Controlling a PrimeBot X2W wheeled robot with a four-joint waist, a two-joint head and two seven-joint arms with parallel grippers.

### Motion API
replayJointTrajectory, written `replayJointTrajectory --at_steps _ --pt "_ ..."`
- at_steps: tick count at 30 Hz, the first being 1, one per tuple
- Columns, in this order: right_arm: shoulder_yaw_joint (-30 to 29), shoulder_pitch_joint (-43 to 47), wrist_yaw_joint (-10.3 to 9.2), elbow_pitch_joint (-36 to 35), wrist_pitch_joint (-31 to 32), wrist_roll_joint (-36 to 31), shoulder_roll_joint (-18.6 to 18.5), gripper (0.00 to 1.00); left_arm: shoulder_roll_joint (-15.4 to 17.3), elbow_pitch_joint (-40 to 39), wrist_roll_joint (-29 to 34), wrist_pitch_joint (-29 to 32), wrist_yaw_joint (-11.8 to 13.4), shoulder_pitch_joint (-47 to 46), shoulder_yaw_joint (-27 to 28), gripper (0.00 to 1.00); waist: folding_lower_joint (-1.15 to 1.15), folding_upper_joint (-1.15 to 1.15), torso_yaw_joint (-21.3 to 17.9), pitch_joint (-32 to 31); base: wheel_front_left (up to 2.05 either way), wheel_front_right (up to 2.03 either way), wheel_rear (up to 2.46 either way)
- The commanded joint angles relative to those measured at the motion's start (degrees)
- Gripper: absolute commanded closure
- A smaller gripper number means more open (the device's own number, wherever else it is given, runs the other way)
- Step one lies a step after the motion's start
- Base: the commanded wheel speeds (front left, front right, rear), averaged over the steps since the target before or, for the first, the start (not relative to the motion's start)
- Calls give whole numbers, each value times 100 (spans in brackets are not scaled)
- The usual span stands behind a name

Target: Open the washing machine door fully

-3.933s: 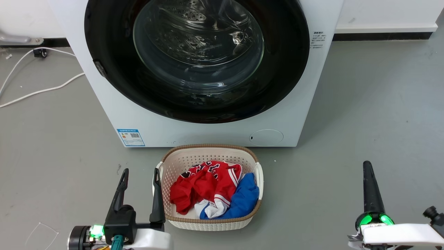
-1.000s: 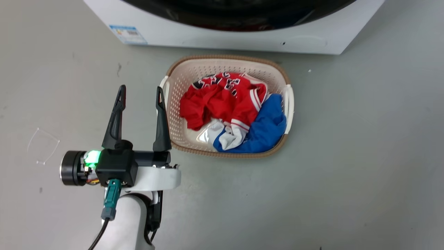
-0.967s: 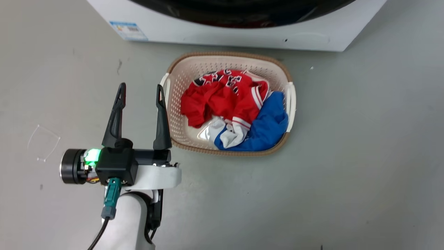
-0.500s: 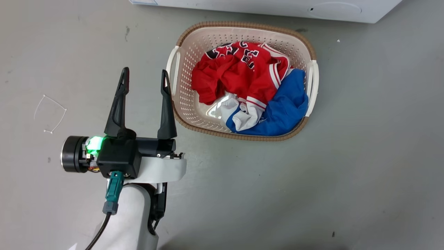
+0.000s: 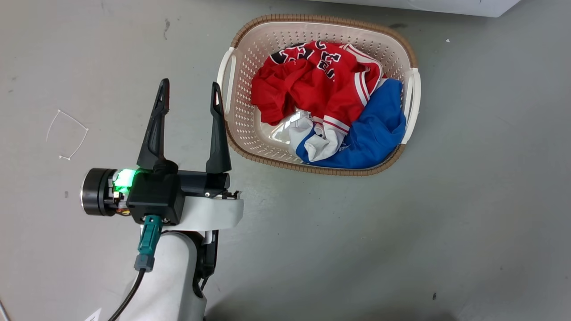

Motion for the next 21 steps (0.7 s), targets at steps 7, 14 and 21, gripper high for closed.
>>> replayJointTrajectory --at_steps 7,14,21 --pt "158 122 17 -96 210 -61 151 100 -11 58 -4 -16 15 -17 27 0 -1 0 -49 -92 0 0 0" --pt "218 396 17 -225 342 -13 254 100 6 103 35 -16 -31 23 73 0 -1 0 -153 -251 0 0 0" --pt "293 731 22 -423 405 32 384 100 93 137 62 -16 -44 146 119 0 -1 0 -290 -489 0 0 0"
